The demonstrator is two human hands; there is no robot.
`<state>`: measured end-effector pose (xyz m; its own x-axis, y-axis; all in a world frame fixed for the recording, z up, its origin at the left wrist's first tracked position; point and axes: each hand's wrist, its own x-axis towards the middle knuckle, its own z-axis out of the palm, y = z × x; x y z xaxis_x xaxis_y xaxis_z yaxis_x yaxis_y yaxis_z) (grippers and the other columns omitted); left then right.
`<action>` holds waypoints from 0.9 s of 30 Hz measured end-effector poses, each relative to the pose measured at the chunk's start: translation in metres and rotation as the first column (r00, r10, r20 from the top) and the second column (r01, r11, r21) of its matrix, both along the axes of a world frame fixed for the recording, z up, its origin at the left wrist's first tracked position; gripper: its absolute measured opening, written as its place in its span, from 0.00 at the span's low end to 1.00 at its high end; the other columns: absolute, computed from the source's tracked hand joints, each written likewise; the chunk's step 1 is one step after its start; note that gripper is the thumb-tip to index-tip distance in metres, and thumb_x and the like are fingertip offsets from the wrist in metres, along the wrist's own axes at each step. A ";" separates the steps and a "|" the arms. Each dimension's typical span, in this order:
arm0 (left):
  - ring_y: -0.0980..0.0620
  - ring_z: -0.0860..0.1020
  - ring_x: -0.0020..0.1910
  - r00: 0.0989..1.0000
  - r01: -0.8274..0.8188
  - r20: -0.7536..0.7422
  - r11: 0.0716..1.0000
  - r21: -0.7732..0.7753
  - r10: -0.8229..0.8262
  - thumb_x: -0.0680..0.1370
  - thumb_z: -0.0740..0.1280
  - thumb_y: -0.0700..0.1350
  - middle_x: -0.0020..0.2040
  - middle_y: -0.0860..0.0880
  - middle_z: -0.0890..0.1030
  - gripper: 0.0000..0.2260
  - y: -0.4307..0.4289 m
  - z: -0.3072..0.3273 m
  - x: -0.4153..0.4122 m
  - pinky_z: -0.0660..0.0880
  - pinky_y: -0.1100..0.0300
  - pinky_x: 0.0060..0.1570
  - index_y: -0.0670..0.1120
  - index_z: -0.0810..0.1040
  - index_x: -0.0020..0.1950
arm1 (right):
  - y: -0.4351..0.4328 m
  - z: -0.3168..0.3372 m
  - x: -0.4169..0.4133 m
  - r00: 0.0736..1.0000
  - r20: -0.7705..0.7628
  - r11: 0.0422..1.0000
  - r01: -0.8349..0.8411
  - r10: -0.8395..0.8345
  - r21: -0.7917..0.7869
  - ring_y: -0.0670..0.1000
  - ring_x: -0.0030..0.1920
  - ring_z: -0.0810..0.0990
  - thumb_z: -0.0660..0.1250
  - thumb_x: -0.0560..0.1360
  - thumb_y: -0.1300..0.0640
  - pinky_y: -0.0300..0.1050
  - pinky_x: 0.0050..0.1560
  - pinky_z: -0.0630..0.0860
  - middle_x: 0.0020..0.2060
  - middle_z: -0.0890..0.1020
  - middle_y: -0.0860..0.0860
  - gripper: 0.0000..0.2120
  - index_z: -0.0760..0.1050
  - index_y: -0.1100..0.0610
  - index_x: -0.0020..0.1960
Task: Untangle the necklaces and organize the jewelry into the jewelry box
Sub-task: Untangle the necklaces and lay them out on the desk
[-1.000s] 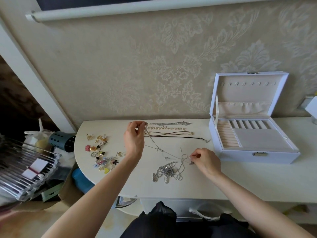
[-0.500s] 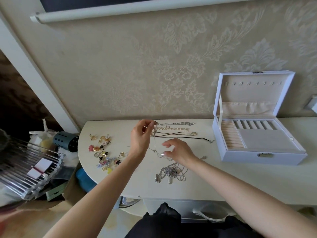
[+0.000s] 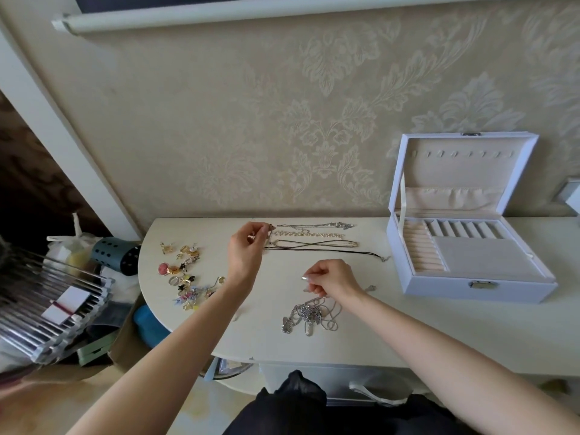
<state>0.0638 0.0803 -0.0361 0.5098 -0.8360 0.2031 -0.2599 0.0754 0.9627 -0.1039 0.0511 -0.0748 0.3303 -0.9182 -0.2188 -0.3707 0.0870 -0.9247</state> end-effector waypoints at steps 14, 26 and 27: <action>0.62 0.72 0.33 0.953 0.265 0.138 0.963 0.051 -0.270 0.75 0.69 0.38 0.43 0.50 0.83 0.08 0.004 0.000 -0.013 0.67 0.66 0.39 0.50 0.83 0.47 | 0.001 0.029 -0.001 0.944 0.299 0.990 -0.144 0.139 -0.005 0.48 0.46 0.80 0.71 0.70 0.66 0.43 0.41 0.78 0.54 0.79 0.51 0.26 0.69 0.51 0.65; 0.63 0.72 0.29 0.984 0.111 0.140 0.994 0.014 -0.112 0.77 0.63 0.33 0.39 0.49 0.84 0.08 0.000 -0.004 -0.008 0.67 0.66 0.32 0.42 0.79 0.51 | -0.009 0.025 -0.009 0.970 0.238 0.999 0.051 -0.051 0.002 0.47 0.32 0.75 0.68 0.72 0.69 0.32 0.29 0.70 0.32 0.81 0.51 0.08 0.82 0.59 0.45; 0.64 0.72 0.28 0.986 0.097 0.134 0.995 0.019 -0.099 0.77 0.63 0.33 0.39 0.49 0.84 0.07 0.000 -0.005 -0.008 0.67 0.67 0.32 0.41 0.80 0.50 | -0.011 0.026 -0.012 0.972 0.227 0.998 0.061 -0.059 -0.003 0.47 0.31 0.74 0.68 0.71 0.69 0.32 0.28 0.69 0.32 0.80 0.51 0.07 0.82 0.59 0.45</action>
<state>0.0561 0.0806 -0.0410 0.3937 -0.8835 0.2539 -0.3792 0.0955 0.9204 -0.1155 0.0405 -0.0488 0.3144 -0.9396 -0.1353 -0.1458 0.0931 -0.9849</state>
